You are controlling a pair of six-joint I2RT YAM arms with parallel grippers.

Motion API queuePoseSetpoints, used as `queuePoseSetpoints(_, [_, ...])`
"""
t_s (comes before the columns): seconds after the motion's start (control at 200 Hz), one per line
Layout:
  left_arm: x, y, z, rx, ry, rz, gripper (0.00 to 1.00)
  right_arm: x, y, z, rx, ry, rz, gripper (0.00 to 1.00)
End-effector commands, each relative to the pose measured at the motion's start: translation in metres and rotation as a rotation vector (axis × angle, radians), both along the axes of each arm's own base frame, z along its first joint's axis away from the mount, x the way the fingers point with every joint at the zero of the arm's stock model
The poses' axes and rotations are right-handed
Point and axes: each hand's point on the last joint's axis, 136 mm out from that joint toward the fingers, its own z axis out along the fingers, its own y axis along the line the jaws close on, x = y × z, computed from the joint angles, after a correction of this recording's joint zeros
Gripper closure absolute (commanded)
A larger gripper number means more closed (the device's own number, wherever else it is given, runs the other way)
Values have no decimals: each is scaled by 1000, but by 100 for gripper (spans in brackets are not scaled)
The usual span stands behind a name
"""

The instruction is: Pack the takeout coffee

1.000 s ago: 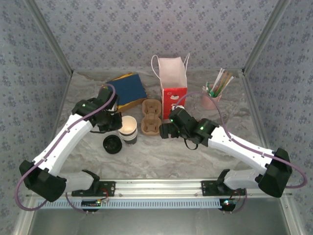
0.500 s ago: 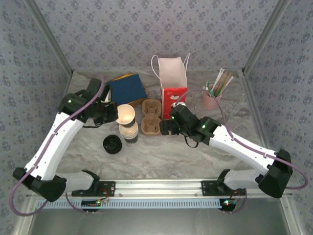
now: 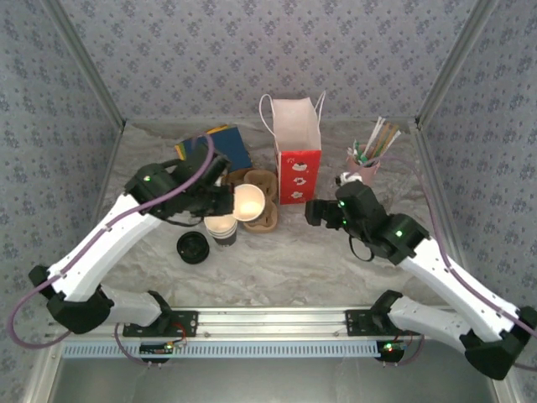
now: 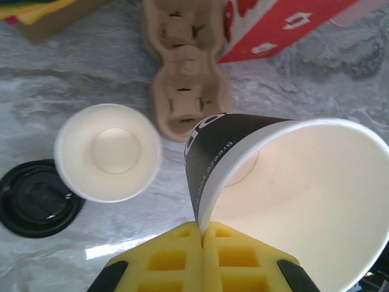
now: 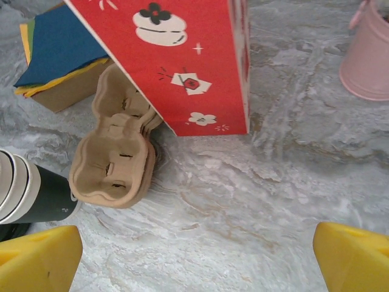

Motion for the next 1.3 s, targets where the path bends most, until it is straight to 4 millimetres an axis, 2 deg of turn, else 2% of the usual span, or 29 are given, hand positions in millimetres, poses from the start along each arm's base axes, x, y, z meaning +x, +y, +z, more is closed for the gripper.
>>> queuePoseSetpoints(0.0, [5,-40,-4,-72,-27,0,99,-20,-21,-12,-17,41,-9,0])
queuePoseSetpoints(0.125, [0,-77,-35,-77,-5,-37,100,-36,-32,-13,18,40,0,0])
queuePoseSetpoints(0.25, [-3,-98,-70,-76,35,-53,100,-50,-37,-14,37,59,23,0])
queuePoseSetpoints(0.36, [-2,-103,-100,-50,70,-47,100,-59,-38,-17,45,82,45,0])
queuePoseSetpoints(0.53, [-3,-108,-128,-6,112,-65,100,-64,-35,-18,77,86,65,0])
queuePoseSetpoints(0.695, [-6,-113,-147,-2,142,-77,100,-65,-31,-20,95,94,72,0])
queuePoseSetpoints(1.009, [-12,-105,-172,73,195,-79,98,-64,-25,-26,107,111,81,0])
queuePoseSetpoints(1.169, [-15,-102,-179,91,208,-85,94,-62,-23,-29,107,116,79,0])
queuePoseSetpoints(1.299, [-15,-100,-179,93,210,-85,84,-61,-20,-29,106,113,86,0])
